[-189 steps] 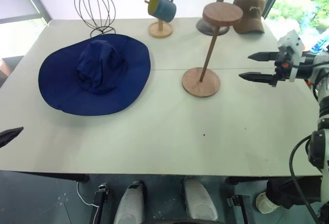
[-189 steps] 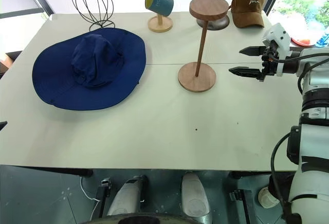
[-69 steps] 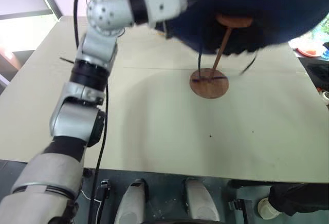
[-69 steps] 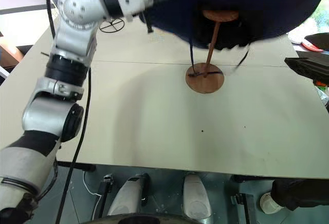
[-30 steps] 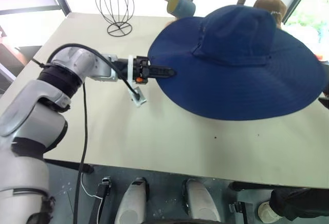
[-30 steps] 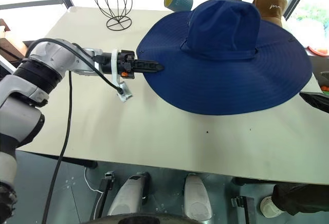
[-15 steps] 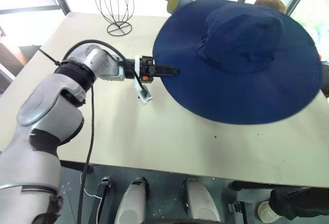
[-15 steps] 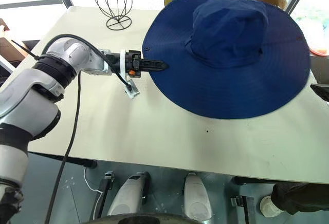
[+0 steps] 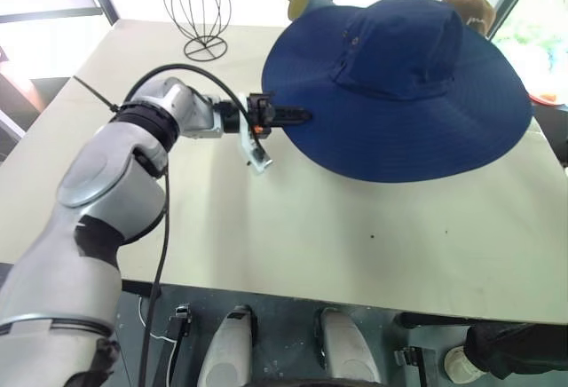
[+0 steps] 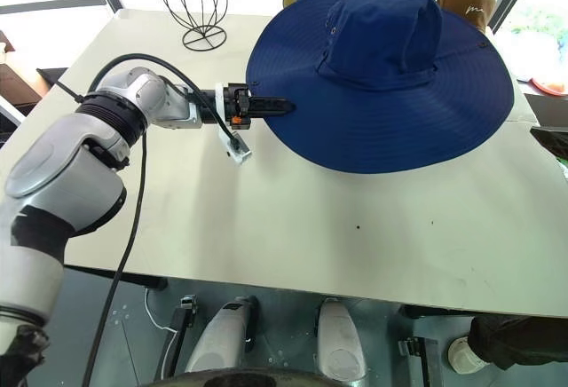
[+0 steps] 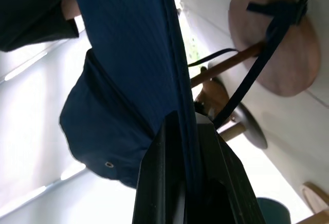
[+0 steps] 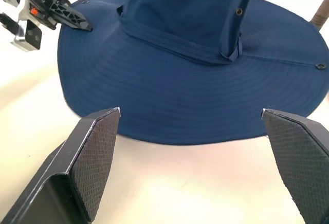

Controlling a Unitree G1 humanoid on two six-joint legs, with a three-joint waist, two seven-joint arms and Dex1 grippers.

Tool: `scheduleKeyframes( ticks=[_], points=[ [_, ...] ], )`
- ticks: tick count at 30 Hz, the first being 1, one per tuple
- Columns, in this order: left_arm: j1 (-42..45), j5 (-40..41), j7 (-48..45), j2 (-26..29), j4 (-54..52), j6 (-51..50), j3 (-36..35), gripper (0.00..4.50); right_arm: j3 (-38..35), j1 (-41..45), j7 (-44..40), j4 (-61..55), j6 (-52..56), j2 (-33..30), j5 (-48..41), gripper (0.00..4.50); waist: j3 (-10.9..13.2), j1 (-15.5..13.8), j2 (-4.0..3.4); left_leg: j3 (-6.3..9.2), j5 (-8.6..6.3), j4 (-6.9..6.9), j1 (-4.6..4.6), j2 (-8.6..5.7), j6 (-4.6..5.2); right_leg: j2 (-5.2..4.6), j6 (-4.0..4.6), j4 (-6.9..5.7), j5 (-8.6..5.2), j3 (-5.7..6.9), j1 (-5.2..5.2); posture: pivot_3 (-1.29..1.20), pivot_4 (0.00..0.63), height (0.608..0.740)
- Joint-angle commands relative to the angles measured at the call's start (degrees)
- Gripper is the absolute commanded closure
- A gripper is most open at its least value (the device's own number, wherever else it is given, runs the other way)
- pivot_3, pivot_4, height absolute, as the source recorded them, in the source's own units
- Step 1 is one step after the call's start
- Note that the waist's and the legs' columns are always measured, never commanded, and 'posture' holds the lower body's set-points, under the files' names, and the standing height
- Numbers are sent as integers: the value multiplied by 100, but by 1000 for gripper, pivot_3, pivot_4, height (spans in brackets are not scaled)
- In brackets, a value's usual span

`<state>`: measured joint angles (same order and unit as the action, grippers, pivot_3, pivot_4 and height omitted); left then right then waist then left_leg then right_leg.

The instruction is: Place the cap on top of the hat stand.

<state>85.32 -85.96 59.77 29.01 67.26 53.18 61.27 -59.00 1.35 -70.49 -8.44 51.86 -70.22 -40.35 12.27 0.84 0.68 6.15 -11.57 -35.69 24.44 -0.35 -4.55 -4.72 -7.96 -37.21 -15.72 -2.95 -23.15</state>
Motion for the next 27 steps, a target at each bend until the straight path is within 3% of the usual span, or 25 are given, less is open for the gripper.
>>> scheduleKeyframes(
  ticks=[1,8,15,27],
  points=[
    [184,-270,386,156,-145,-27,386,4406,9,78,84,-38,-182,-40,40,0,0,-6,0,0,0,-3,0,0,0,0,-1,-1,0,0,1,0,150,740],
    [476,-372,752,73,180,-222,746,4406,326,305,293,61,-330,-10,-4,0,1,-20,2,0,0,-27,10,-1,0,0,-8,-5,5,0,2,0,150,740],
    [573,845,-225,-124,609,326,-111,4406,547,526,390,105,-363,0,-55,0,1,-11,2,0,0,-26,13,-2,0,-1,-6,-4,7,0,0,0,150,740],
    [294,250,371,-143,413,18,661,4406,783,772,393,242,-426,-67,-103,0,1,-7,2,0,0,-29,11,-2,0,0,-5,-6,8,-1,1,0,150,740]
  ],
)
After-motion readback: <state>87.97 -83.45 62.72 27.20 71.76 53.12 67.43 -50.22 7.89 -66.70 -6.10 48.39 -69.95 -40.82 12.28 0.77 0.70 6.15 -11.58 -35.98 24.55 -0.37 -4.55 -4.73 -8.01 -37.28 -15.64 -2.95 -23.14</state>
